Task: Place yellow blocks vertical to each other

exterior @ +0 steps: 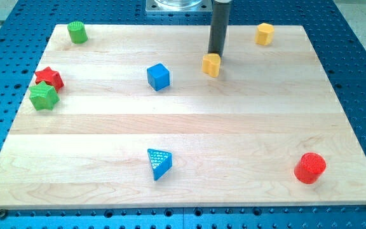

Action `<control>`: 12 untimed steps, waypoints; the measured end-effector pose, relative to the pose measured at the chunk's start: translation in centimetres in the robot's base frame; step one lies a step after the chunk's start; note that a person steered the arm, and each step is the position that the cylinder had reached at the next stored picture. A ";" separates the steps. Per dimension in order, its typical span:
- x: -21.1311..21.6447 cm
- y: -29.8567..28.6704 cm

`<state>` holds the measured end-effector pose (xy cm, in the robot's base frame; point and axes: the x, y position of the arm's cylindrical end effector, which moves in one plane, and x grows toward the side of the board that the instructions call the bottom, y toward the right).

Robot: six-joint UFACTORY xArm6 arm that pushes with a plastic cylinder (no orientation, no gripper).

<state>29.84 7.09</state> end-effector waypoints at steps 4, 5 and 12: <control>-1.5 -2.0; 0.8 -0.9; -7.0 -12.2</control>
<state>22.86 -5.16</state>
